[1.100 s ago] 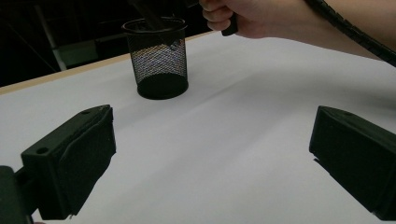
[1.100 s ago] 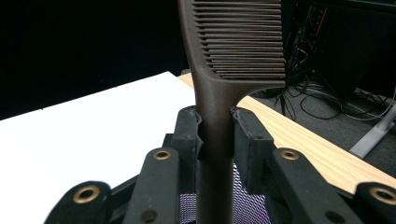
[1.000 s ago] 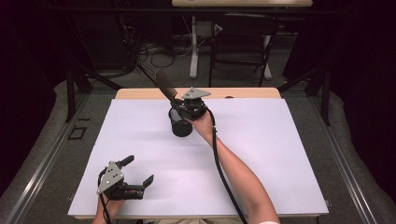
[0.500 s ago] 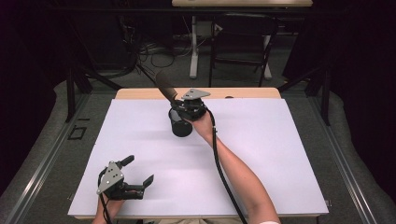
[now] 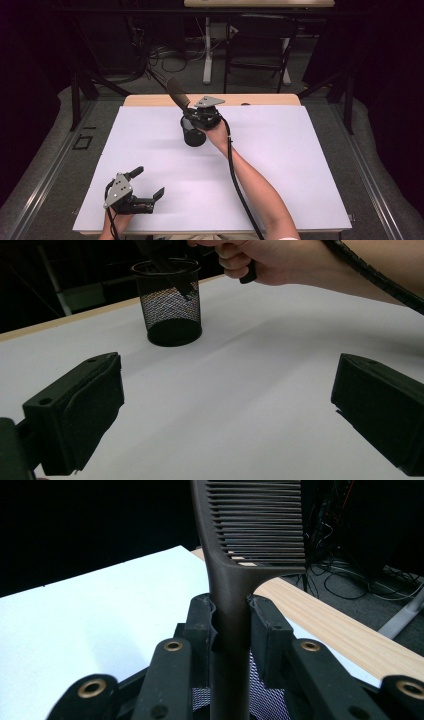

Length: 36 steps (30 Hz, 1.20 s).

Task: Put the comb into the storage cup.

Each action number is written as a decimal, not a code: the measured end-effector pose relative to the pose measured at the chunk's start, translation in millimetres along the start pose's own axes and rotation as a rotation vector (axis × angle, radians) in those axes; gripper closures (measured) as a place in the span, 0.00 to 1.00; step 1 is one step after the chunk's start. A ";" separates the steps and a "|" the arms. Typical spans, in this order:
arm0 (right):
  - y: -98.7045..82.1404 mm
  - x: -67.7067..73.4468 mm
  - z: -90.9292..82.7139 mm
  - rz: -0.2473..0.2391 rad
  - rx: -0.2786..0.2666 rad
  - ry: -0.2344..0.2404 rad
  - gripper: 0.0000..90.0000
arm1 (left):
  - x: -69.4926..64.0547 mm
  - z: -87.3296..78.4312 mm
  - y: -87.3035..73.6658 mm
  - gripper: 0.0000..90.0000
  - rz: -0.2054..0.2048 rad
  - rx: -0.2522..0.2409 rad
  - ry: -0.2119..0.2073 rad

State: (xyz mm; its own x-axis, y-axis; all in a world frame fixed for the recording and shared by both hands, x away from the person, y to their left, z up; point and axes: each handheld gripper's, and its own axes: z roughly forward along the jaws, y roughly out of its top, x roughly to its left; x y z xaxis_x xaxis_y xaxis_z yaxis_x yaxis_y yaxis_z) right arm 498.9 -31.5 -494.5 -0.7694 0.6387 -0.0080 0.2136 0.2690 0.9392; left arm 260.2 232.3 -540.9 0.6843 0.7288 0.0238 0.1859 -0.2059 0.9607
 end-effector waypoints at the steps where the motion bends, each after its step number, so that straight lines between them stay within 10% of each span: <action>1: -0.3 -0.1 0.0 -0.001 0.001 0.000 0.80 | 0.0 0.0 0.0 0.01 0.000 -0.001 0.000; 36: -7.8 -1.2 -0.7 -0.014 0.070 -0.009 0.80 | -0.2 -0.1 0.2 0.01 0.004 -0.002 -0.001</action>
State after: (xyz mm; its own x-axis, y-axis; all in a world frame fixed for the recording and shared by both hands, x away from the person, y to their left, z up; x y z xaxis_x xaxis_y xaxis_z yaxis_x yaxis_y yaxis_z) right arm 497.8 -34.8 -501.6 -0.7673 0.6409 -0.0246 0.2441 0.3274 0.9128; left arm 260.1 232.2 -540.7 0.6857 0.7274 0.0270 0.1823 -0.2076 0.9611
